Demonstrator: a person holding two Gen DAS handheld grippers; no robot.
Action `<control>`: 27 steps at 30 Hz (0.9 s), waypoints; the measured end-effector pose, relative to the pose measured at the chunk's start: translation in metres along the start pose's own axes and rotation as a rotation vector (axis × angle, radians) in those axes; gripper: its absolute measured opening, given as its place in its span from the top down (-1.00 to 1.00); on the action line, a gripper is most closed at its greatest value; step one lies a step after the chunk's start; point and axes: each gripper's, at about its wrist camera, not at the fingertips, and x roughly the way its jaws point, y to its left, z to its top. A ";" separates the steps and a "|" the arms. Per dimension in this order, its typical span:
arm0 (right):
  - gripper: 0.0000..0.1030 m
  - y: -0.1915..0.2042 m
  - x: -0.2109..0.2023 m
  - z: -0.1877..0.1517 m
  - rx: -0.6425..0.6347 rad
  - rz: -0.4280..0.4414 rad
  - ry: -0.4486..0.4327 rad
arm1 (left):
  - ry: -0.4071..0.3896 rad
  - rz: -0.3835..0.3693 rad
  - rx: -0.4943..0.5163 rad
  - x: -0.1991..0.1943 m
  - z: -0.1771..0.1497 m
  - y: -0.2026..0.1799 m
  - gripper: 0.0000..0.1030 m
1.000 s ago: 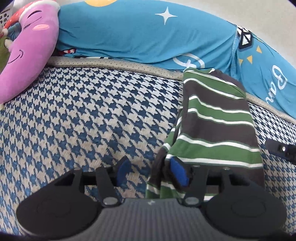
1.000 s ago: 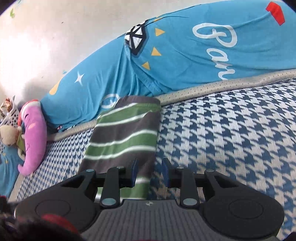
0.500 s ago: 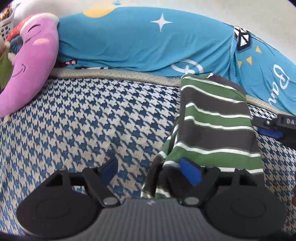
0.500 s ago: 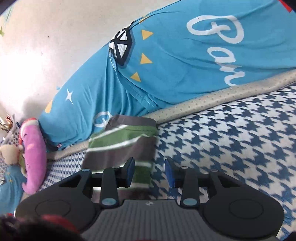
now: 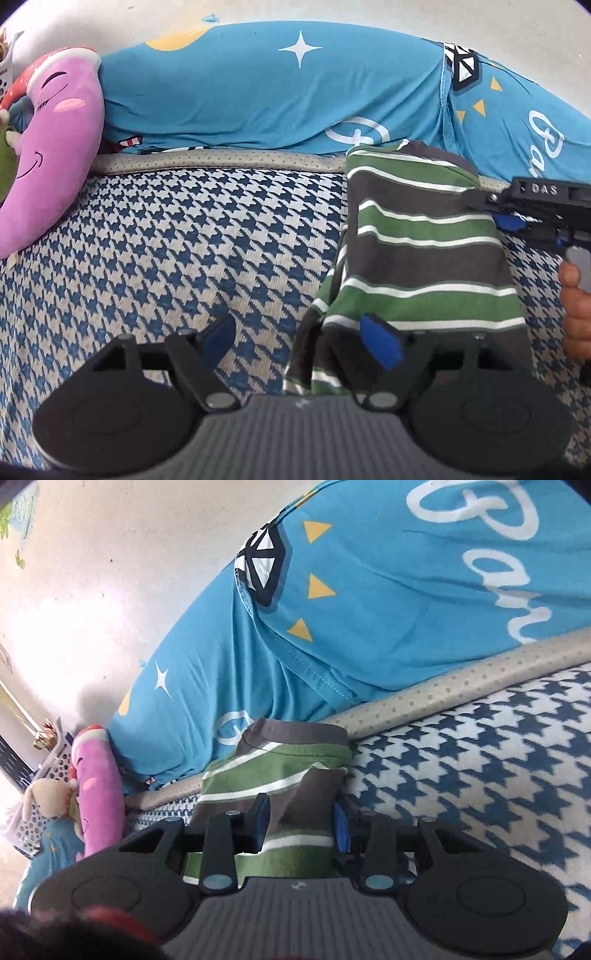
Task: Fold clothes
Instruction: 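Grasp the strip end with the right gripper and lift it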
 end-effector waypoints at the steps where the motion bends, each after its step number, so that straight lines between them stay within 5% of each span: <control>1: 0.32 -0.001 0.002 0.000 0.004 0.010 -0.003 | 0.001 -0.002 0.005 0.000 -0.001 0.000 -0.50; 13: 0.51 0.009 0.020 -0.005 -0.044 0.036 -0.020 | 0.015 -0.025 0.026 0.000 -0.005 0.004 -0.50; 19: 0.78 0.024 0.021 -0.008 -0.118 -0.052 -0.035 | 0.016 -0.023 0.029 0.000 -0.005 0.001 -0.50; 27: 0.82 0.049 -0.003 -0.010 -0.197 -0.182 -0.123 | 0.030 -0.009 0.018 0.003 -0.003 -0.003 -0.50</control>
